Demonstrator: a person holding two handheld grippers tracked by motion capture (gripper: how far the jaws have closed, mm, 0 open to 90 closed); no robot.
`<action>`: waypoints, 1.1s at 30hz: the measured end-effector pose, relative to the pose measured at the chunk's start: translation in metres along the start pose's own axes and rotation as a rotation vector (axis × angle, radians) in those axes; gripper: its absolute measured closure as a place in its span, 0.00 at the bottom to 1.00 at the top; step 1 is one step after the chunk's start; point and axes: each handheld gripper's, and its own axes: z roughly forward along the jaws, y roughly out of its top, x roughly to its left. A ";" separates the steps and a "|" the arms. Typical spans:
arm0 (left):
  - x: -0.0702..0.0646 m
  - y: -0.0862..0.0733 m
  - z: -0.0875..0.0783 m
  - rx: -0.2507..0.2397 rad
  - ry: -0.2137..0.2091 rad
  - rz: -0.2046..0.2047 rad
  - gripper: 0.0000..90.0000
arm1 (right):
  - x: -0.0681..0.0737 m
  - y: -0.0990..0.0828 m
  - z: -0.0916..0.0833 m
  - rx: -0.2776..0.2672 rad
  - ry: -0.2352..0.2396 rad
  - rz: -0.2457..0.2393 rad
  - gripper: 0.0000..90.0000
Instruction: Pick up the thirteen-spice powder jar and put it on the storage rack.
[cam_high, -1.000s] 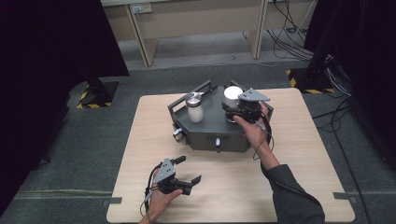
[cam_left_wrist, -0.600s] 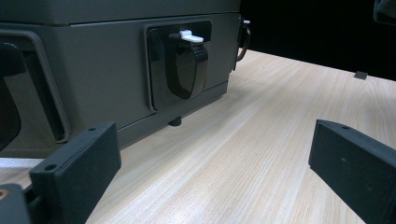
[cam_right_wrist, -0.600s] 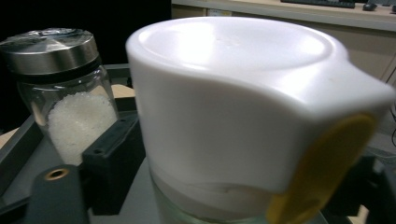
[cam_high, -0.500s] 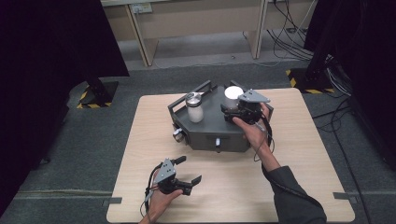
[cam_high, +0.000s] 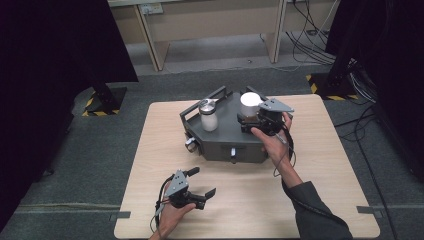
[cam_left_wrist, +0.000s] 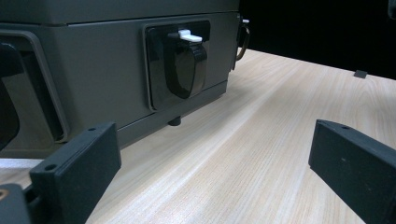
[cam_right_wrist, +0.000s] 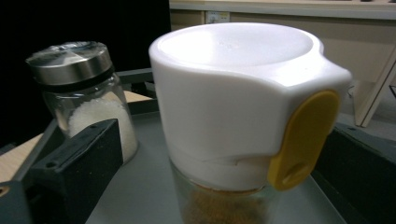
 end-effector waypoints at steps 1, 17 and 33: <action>0.000 0.000 0.000 0.000 0.000 0.000 0.02 | 0.000 -0.001 -0.002 -0.003 0.003 0.001 0.01; 0.000 0.000 0.000 0.003 0.003 -0.001 0.02 | 0.004 -0.023 -0.038 -0.029 0.064 -0.006 0.01; 0.000 -0.001 0.000 -0.002 0.006 -0.003 0.02 | 0.009 -0.049 -0.066 -0.032 0.161 -0.047 0.01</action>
